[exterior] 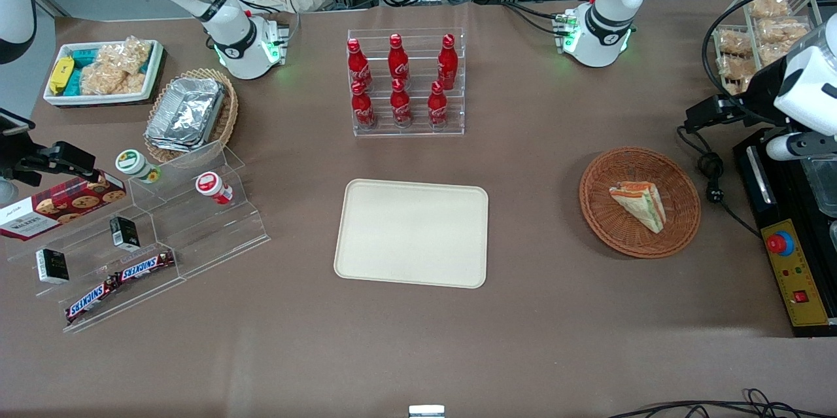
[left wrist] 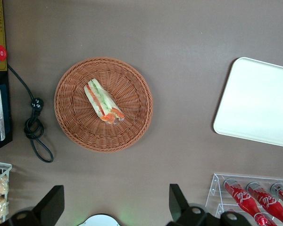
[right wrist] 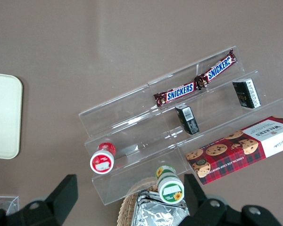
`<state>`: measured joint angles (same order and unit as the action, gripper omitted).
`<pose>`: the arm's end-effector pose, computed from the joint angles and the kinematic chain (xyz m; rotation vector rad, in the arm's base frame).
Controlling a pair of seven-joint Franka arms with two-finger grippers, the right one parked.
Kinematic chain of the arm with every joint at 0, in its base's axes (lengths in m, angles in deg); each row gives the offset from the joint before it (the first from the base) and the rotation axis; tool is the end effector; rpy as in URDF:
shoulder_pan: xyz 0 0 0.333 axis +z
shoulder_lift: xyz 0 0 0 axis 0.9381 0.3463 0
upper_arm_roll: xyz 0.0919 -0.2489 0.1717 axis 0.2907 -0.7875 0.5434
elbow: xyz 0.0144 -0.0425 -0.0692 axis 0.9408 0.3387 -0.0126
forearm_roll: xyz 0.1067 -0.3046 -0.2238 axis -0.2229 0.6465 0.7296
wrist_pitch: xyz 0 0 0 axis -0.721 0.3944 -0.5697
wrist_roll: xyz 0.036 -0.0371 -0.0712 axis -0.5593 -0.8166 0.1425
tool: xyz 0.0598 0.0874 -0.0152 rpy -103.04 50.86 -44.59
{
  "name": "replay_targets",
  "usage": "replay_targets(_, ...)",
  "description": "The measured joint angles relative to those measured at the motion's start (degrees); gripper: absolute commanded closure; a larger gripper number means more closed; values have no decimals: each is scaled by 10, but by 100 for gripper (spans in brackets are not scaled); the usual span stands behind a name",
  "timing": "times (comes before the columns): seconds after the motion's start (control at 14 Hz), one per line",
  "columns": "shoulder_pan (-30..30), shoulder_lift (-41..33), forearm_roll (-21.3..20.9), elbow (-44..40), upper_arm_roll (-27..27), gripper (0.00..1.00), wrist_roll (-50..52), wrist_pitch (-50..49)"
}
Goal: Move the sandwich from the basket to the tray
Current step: 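Move the left gripper toward the wicker basket holding the sandwich, then lower the open left gripper over the wrapped sandwich in the basket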
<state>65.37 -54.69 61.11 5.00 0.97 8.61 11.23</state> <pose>0.5545 -0.0486 0.6350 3.0793 0.1973 -0.1033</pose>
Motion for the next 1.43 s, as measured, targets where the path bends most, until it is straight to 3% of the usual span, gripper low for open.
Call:
replay_targets(0.43,7,4,1,0,0,0,17,-11)
replay_targets(0.64,27,7,27,9,2,0,82,-17)
replay_targets(1.0,39,8,30,82,14,1,142,-11)
replay_targets(1.43,46,8,23,236,19,1,220,177)
